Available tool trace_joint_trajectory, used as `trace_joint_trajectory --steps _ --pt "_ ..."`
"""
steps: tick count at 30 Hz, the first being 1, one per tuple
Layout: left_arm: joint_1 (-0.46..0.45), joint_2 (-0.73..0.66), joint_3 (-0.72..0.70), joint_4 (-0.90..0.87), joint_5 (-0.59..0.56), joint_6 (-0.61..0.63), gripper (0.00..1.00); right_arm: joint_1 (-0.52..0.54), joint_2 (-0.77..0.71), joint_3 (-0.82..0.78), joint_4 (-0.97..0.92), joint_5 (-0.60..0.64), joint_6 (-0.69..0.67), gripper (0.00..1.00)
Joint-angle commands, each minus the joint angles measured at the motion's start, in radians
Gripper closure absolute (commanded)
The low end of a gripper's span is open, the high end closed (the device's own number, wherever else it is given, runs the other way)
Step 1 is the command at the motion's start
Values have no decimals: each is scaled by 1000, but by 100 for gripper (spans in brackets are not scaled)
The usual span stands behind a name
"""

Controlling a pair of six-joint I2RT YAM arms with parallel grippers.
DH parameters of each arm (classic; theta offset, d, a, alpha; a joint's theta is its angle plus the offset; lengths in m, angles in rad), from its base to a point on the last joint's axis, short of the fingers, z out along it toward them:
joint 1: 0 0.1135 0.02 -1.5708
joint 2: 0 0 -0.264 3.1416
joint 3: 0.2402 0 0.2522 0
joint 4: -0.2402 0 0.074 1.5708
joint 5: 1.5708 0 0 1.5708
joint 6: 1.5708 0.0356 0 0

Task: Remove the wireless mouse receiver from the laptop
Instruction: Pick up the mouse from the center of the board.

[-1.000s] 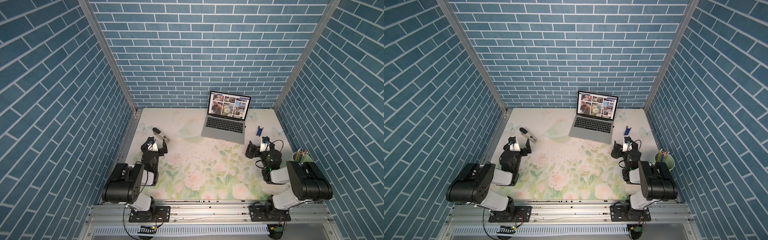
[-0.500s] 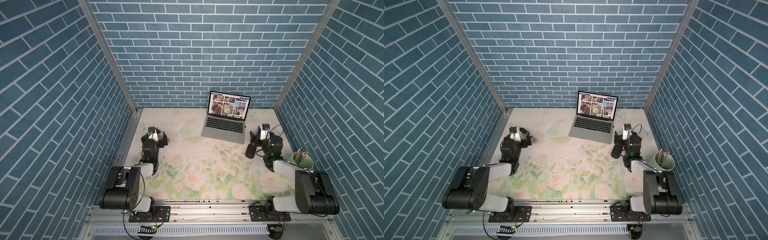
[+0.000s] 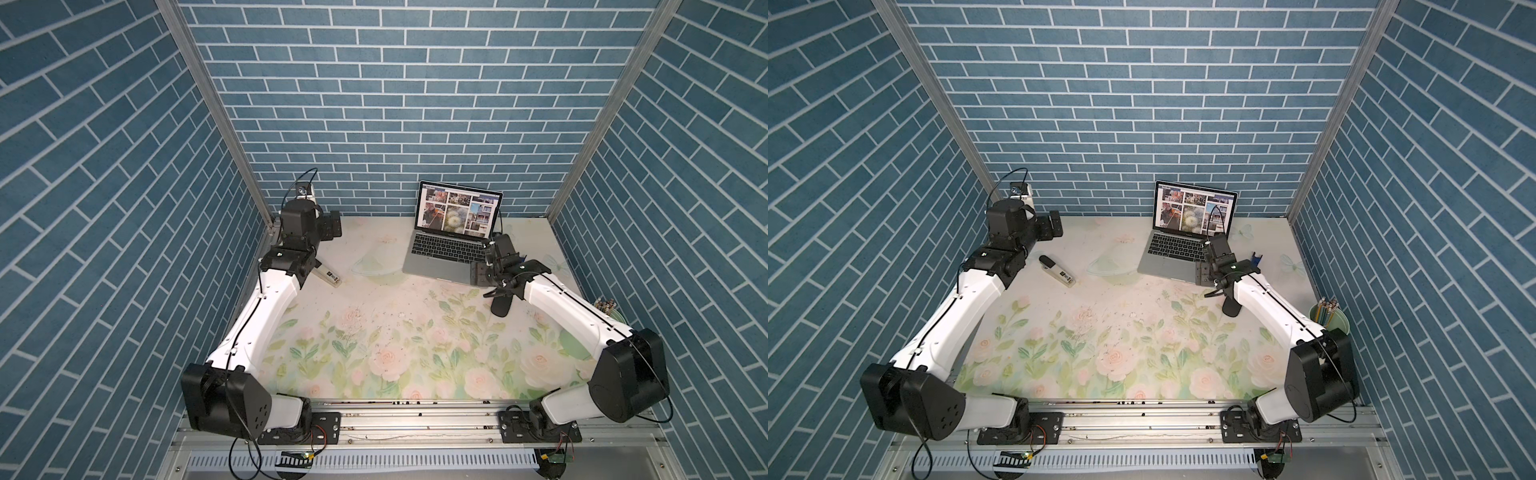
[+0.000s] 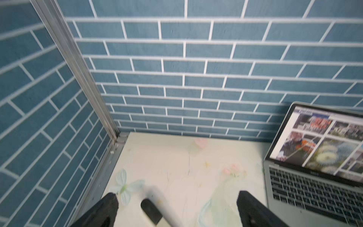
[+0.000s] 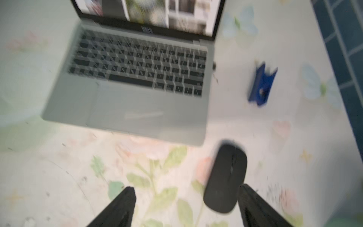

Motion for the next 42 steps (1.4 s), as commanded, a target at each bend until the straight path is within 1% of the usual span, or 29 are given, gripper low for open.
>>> trace_joint_trajectory --steps 1,3,5,9,11,15,22,32,36,42 --pt "0 18 21 -278 30 -65 0 -19 -45 -42 -181 53 195 13" --pt "-1 13 18 -306 32 -95 0 -29 -25 -52 -194 54 235 13" --pt "0 23 18 -335 31 -110 0 -47 -3 -60 -189 8 266 12" --pt "-1 88 31 -402 24 -111 0 -91 -2 -126 -109 -41 335 11" --pt "-1 108 21 -407 17 -110 0 -125 -1 -149 -69 -73 343 9" --pt "0 110 -19 -371 6 -109 0 -149 65 -129 -59 -76 310 8" --pt "0 146 -13 -368 -6 -101 0 -153 173 -112 -15 -87 271 7" --pt "0 191 -28 -353 8 -105 0 -178 228 -115 25 -76 221 6" --pt "0 200 -28 -353 9 -107 0 -196 243 -117 55 -89 192 9" --pt "-1 209 -27 -364 1 -108 0 -203 253 -132 92 -143 173 15"
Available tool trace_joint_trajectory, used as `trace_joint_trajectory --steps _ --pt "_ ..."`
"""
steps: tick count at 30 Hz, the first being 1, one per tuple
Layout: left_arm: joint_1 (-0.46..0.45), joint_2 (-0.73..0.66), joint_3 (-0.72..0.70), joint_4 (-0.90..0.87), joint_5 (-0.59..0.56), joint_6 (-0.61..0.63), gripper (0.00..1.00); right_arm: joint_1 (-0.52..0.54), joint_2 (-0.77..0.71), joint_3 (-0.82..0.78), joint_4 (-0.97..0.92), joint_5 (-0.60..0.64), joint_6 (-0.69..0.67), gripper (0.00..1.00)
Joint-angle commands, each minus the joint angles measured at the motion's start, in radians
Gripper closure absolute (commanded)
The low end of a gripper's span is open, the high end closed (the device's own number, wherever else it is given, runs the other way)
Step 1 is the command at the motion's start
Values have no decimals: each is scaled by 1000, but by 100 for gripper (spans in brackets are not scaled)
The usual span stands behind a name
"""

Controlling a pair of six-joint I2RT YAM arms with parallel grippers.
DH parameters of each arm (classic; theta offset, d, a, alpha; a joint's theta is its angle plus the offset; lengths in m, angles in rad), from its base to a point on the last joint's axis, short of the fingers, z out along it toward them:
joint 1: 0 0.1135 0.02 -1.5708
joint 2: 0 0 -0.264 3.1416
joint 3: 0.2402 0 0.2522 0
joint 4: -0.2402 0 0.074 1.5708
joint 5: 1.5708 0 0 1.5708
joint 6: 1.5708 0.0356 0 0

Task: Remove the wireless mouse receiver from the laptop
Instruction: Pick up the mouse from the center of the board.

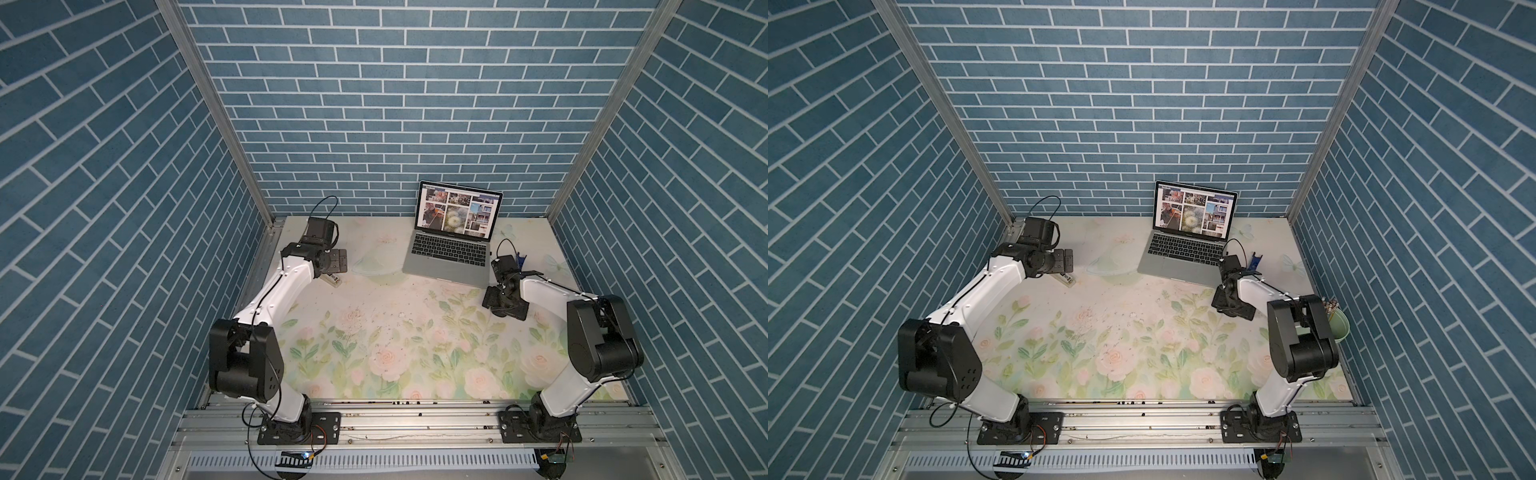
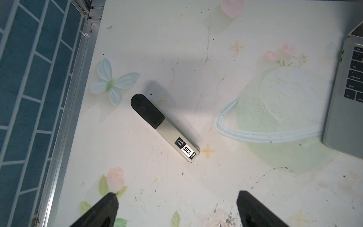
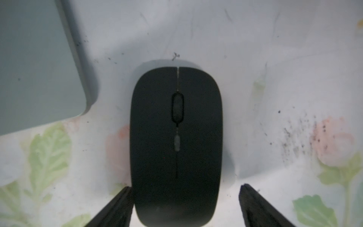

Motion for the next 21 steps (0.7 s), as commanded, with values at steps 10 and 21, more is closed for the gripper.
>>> trace_joint_trajectory --steps 10,21 --pt "-1 27 -14 -22 -5 -9 0 -3 -1 -54 45 -87 -16 19" --pt "-1 31 -34 -15 4 -7 0 -3 27 -50 42 -42 -13 24"
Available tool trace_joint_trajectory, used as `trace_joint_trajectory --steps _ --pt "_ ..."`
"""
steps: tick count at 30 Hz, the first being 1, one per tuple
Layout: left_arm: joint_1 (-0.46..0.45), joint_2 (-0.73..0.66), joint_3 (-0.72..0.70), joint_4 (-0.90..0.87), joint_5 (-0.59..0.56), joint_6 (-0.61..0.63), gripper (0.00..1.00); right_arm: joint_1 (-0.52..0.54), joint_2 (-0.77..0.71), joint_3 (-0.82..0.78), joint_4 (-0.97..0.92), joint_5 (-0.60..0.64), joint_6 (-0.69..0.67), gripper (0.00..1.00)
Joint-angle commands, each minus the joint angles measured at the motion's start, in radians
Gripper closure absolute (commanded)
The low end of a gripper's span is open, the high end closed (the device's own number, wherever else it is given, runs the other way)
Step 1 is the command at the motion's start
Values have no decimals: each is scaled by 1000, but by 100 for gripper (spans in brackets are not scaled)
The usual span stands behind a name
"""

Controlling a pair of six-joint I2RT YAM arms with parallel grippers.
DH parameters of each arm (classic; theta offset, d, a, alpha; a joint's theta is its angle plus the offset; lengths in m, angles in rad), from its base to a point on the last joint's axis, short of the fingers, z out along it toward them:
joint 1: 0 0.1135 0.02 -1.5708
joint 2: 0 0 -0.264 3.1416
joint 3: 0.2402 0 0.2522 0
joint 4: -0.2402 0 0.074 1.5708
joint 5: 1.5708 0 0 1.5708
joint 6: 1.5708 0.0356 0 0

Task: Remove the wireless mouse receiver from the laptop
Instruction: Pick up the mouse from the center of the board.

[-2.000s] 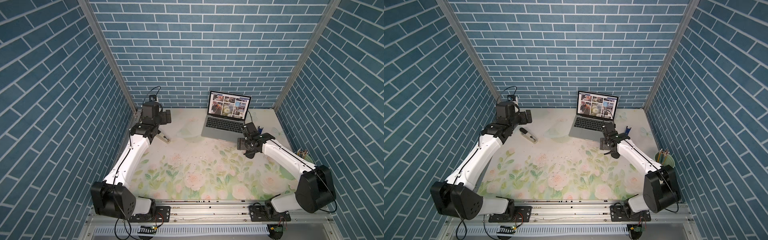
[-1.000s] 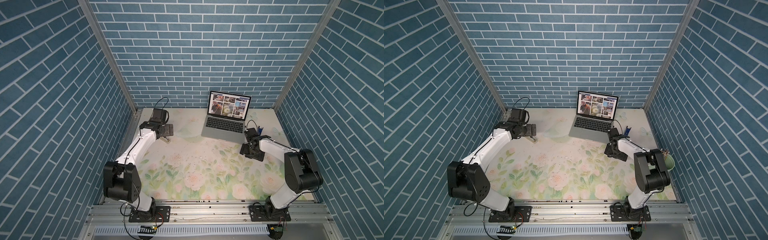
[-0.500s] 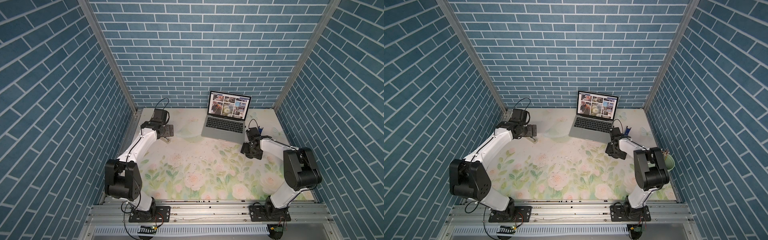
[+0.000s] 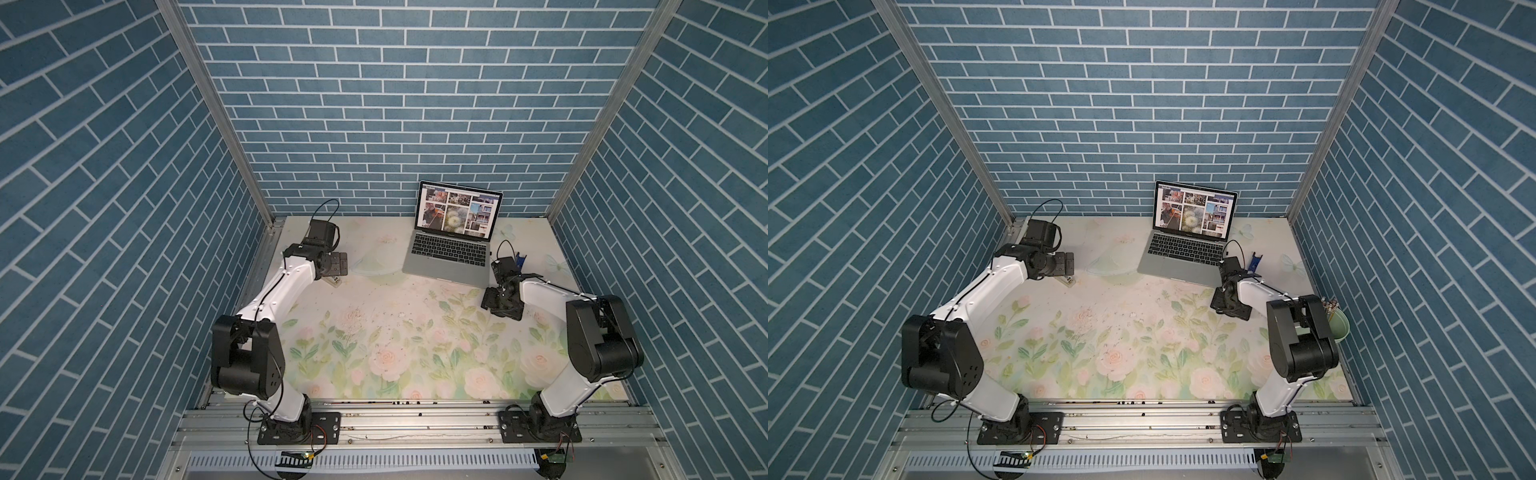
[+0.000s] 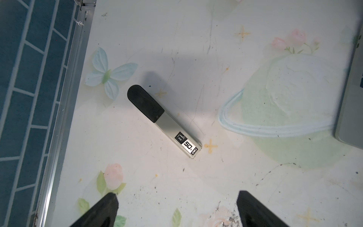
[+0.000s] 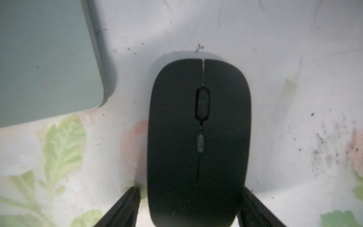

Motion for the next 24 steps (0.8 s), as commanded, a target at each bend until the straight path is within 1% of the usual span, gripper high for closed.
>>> trace_joint_trajectory --steps 1,3,6,13,14,17,20,24 --pt "-1 11 -12 -12 3 -5 0 -2 31 -19 -10 11 -4 24" --pt "-1 15 -14 -11 3 -5 0 -2 31 -20 -9 11 -4 25" --pt "-1 19 -12 -11 5 -5 0 -2 30 -29 -6 14 -4 30" --pt "-1 19 -21 11 54 -10 0 -2 27 -46 13 13 -11 49" --pt "-1 15 -25 18 66 -10 0 -2 26 -48 15 12 -13 50" --pt "-4 -16 -43 57 147 -10 0 3 10 -53 16 12 -33 54" --pt "-9 -67 -62 114 265 -21 0 39 -51 -50 0 37 -94 56" --pt "-13 -131 -75 196 461 -71 0 141 -186 15 -82 72 -217 55"
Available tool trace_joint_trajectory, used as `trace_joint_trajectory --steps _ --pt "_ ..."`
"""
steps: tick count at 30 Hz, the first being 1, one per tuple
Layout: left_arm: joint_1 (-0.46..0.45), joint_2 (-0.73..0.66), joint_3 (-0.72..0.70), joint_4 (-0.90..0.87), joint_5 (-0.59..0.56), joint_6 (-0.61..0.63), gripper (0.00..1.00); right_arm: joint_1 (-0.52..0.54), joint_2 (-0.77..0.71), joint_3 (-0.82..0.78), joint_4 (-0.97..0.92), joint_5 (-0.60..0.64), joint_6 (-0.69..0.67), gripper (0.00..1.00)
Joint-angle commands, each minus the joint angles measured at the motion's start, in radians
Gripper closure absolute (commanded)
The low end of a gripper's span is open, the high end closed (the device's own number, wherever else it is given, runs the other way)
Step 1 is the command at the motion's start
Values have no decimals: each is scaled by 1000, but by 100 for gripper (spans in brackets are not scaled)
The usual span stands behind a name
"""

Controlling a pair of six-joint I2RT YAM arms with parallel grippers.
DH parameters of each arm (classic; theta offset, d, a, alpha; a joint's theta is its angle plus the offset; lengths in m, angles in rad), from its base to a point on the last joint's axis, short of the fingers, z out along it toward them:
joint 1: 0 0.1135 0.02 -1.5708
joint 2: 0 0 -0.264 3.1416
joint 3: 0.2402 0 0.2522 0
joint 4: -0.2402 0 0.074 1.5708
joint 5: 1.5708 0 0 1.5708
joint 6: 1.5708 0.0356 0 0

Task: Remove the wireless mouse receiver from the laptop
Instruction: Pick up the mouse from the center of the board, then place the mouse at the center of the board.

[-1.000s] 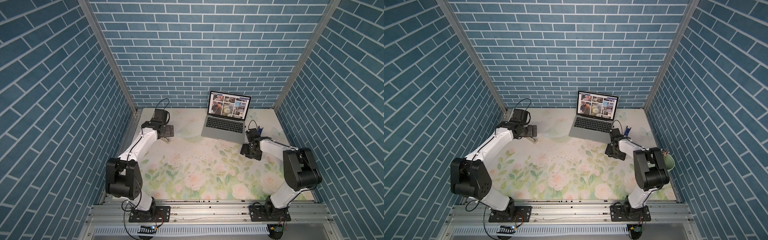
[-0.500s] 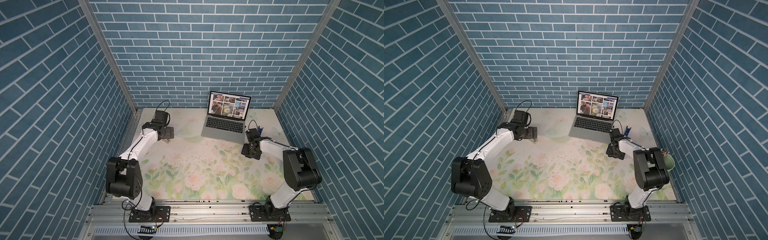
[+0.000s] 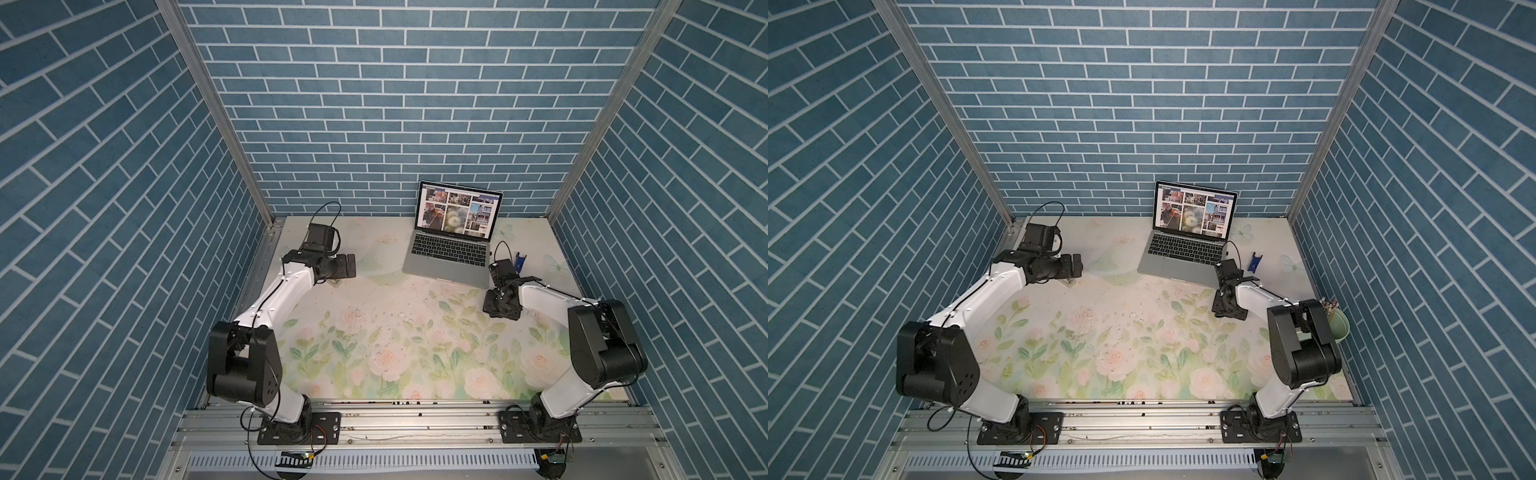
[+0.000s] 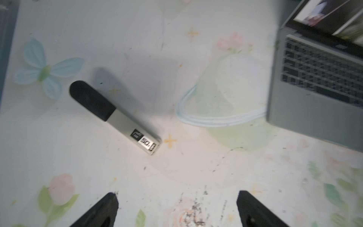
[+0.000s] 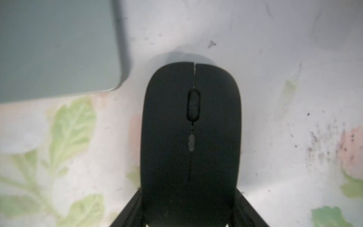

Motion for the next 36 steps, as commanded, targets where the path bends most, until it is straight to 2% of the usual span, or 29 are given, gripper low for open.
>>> trace_joint_trajectory --steps 1,6,10,15,18,22,36 --pt "-8 -68 -4 110 216 -66 0 89 -147 68 -91 22 -150 55" --pt "-43 -97 -7 274 469 -202 0 176 -289 170 -101 -188 -293 54" --pt "-132 -90 -20 472 603 -333 0 249 -301 234 -79 -315 -387 54" --pt "-244 -22 38 557 568 -428 0 343 -216 322 -101 -343 -447 54" --pt "-289 8 60 588 517 -461 0 387 -183 347 -94 -327 -454 53" --pt "-334 41 65 617 504 -485 0 414 -161 369 -82 -315 -458 53" --pt "-345 65 7 542 419 -473 0 418 -161 384 -52 -291 -467 52"
